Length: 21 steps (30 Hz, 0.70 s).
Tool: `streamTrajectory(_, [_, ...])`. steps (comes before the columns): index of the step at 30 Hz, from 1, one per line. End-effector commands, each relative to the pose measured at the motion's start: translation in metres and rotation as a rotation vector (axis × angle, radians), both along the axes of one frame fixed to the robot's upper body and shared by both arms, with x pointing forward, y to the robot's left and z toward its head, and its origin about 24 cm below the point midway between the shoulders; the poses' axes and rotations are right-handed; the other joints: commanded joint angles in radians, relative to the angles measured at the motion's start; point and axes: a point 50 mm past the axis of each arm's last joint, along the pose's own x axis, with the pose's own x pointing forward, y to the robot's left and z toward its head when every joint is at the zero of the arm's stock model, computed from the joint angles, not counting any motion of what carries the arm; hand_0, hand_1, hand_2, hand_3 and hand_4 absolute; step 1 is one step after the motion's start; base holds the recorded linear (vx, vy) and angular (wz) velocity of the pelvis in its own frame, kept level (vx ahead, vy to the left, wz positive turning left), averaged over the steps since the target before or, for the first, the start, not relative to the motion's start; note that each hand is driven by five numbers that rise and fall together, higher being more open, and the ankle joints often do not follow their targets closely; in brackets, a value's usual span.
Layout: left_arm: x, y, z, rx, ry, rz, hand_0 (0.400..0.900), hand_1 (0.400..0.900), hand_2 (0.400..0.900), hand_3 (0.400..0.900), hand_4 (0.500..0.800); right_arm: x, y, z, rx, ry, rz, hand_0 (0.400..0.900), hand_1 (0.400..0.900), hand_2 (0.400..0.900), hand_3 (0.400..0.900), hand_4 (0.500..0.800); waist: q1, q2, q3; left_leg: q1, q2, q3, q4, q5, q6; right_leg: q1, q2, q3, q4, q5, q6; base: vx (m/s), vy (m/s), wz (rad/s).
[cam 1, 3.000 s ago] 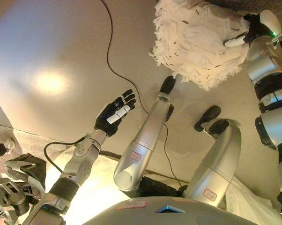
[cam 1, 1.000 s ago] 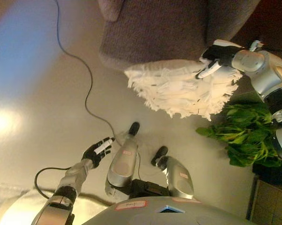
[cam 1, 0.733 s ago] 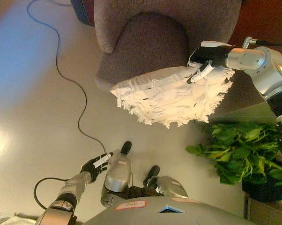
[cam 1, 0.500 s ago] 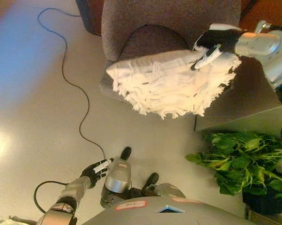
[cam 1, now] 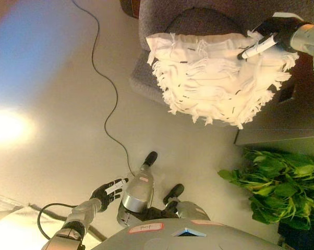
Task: Pick up the pillow and put it on the sofa.
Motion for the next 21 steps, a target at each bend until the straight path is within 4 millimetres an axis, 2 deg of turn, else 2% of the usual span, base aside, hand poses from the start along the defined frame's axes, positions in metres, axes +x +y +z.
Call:
streamTrajectory(1, [0.016,0.010,0.014,-0.006,-0.105,-0.047,0.900,0.900,0.900,0.900,0.800,-0.002,0.023,0.083,0.073,-0.321,0.043,0.400,0.400,0.400,0.400,0.500,0.017,-0.007,0.034,-0.014,0.000,0.022,-0.019,-0.068,-0.022,-0.091,-0.082,0.032,0.020,0.058,0.044,-0.06,0.022,0.16])
streamTrajectory(2, [0.017,0.008,0.014,-0.019,-0.118,-0.047,0.900,0.900,0.900,0.900,0.800,-0.002,0.017,0.085,0.060,-0.363,-0.023,0.900,0.900,0.900,0.900,0.800,0.016,0.001,0.039,-0.018,-0.001,0.021,-0.020,-0.066,-0.023,-0.099,-0.084,0.032,0.020,0.061,0.044,-0.06,0.056,0.09])
streamTrajectory(4, [0.019,0.004,0.016,-0.055,-0.148,-0.041,0.900,0.900,0.900,0.900,0.800,-0.004,0.003,0.085,0.013,-0.366,-0.143,0.900,0.900,0.900,0.900,0.800,0.017,0.025,0.053,-0.029,0.002,0.027,-0.026,-0.057,-0.024,-0.115,-0.089,0.027,0.019,0.066,0.048,-0.07,0.086,-0.01])
streamTrajectory(8, [0.021,0.003,0.021,-0.093,-0.188,-0.020,0.900,0.900,0.900,0.900,0.800,-0.013,-0.008,0.105,-0.070,-0.450,-0.245,0.900,0.900,0.900,0.900,0.800,0.015,0.049,0.067,-0.040,0.007,0.034,-0.048,-0.038,-0.027,-0.140,-0.092,0.021,0.015,0.077,0.050,-0.04,0.053,0.01])
streamTrajectory(9, [0.019,0.004,0.021,-0.098,-0.191,-0.011,0.900,0.900,0.900,0.900,0.800,-0.015,-0.011,0.108,-0.076,-0.449,-0.262,0.900,0.900,0.900,0.900,0.800,0.014,0.047,0.061,-0.024,0.018,0.035,-0.063,-0.058,-0.034,-0.133,-0.083,0.031,0.013,0.051,0.053,0.08,-0.018,-0.01])
streamTrajectory(15, [0.016,0.009,0.024,-0.112,-0.194,-0.014,0.900,0.900,0.900,0.900,0.800,-0.022,-0.017,0.121,-0.102,-0.488,-0.318,0.900,0.900,0.900,0.900,0.800,0.014,0.044,0.055,-0.011,0.031,0.048,-0.067,-0.062,-0.040,-0.132,-0.089,0.023,0.022,0.047,0.053,0.02,-0.004,0.00])
streamTrajectory(21, [0.009,0.005,0.019,-0.145,-0.153,-0.032,0.900,0.900,0.900,0.900,0.800,-0.028,-0.021,0.131,-0.156,-0.565,-0.406,0.900,0.900,0.900,0.900,0.800,0.006,0.033,0.034,0.011,0.037,0.055,-0.068,-0.071,-0.041,-0.117,-0.087,0.029,0.021,0.045,0.054,0.00,0.005,-0.02])
